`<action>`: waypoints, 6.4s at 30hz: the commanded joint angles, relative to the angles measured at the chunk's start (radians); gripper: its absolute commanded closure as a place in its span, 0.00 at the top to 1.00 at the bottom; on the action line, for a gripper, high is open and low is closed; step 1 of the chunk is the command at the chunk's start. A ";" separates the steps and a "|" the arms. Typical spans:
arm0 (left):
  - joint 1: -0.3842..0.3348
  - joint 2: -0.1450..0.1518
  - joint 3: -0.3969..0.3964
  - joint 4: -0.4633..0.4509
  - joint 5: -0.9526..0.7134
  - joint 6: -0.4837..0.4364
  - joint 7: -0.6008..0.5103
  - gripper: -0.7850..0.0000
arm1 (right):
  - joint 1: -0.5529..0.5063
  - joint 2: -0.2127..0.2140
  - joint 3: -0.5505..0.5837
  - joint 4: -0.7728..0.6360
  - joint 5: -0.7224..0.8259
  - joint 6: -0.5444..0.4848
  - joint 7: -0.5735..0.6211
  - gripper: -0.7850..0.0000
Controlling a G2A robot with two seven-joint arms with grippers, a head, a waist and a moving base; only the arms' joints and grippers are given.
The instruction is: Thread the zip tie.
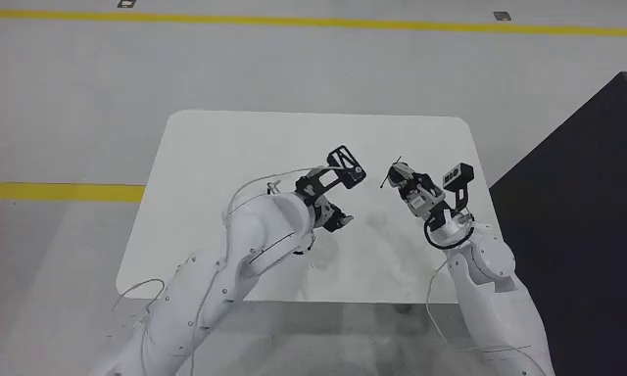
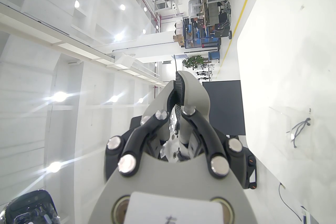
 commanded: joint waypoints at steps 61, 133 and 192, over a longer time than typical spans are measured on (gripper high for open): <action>-0.192 -0.184 0.194 0.665 -0.016 0.330 -0.356 0.40 | 0.000 0.000 0.000 0.000 0.000 0.000 0.000 0.00; -0.121 -0.207 0.089 0.589 0.116 0.287 -0.373 0.25 | 0.000 0.000 0.000 0.000 0.000 0.000 0.000 0.00; -0.170 -0.289 0.103 0.781 0.125 0.222 -0.299 0.15 | 0.000 0.000 0.000 0.000 0.000 0.000 0.000 0.00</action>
